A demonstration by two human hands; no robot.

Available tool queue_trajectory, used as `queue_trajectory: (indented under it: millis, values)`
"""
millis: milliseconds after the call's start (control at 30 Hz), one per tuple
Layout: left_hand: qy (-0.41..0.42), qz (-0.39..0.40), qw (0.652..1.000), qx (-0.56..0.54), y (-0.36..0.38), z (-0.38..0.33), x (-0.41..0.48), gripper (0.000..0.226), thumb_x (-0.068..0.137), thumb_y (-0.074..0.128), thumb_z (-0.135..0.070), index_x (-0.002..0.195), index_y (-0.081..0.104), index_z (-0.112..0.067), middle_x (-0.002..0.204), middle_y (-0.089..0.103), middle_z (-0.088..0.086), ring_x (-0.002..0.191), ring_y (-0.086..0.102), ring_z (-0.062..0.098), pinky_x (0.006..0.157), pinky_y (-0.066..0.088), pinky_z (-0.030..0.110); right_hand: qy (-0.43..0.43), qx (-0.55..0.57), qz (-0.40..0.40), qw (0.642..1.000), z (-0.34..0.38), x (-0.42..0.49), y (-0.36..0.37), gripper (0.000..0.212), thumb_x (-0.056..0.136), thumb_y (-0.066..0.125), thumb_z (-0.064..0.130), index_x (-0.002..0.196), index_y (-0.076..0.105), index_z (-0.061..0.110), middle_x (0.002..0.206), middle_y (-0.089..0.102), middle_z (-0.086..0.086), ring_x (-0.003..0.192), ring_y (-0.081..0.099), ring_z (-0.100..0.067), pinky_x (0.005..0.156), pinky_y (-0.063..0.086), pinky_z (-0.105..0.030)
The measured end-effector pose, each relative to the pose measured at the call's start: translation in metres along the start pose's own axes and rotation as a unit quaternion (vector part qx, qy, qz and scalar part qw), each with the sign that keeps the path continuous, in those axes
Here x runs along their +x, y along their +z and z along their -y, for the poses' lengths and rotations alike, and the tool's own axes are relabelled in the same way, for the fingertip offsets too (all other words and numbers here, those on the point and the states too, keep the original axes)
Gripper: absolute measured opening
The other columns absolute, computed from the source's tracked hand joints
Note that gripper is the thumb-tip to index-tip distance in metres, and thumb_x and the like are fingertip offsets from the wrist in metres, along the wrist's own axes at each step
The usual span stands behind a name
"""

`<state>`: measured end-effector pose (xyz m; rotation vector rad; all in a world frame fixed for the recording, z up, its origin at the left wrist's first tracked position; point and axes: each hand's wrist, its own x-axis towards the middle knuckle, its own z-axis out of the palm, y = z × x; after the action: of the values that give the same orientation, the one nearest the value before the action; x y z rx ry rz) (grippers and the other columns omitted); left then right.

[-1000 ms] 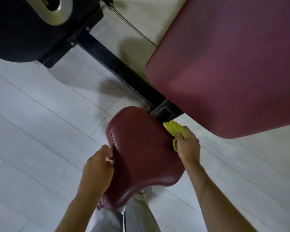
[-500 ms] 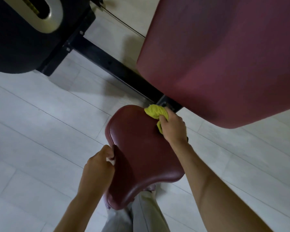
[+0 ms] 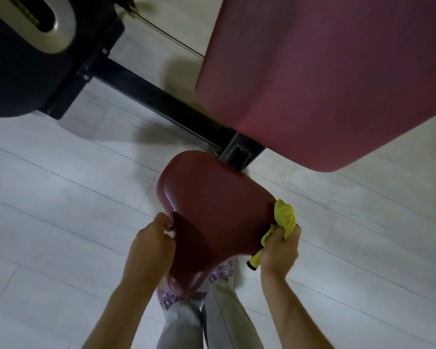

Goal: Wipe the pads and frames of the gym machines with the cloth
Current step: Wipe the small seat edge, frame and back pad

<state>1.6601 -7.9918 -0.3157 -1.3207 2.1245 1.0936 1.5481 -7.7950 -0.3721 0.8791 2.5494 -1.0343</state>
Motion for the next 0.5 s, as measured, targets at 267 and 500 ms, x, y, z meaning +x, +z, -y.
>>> queue_trajectory:
  millis: [267, 500]
  values:
    - [0.024, 0.106, 0.994, 0.028, -0.035, 0.014, -0.029, 0.044, 0.096, 0.04, 0.003, 0.13, 0.054, -0.021, 0.13, 0.065, 0.005, 0.11, 0.064, 0.026, 0.096, 0.052, 0.037, 0.092, 0.039, 0.034, 0.994, -0.005, -0.112, 0.008, 0.018, 0.102, 0.035, -0.003, 0.092, 0.041, 0.011, 0.071, 0.047, -0.011, 0.056, 0.045, -0.025, 0.037, 0.037, -0.013]
    - [0.039, 0.055, 0.996, 0.051, -0.091, 0.038, -0.082, 0.042, 0.1, 0.042, -0.006, 0.135, 0.053, -0.026, 0.135, 0.062, 0.0, 0.117, 0.06, 0.02, 0.093, 0.046, 0.031, 0.022, -0.019, 0.242, 0.97, -0.029, -0.152, -0.031, 0.014, 0.082, 0.049, 0.023, 0.094, 0.055, 0.017, 0.073, 0.066, -0.006, 0.069, 0.064, -0.032, 0.067, 0.061, -0.042]
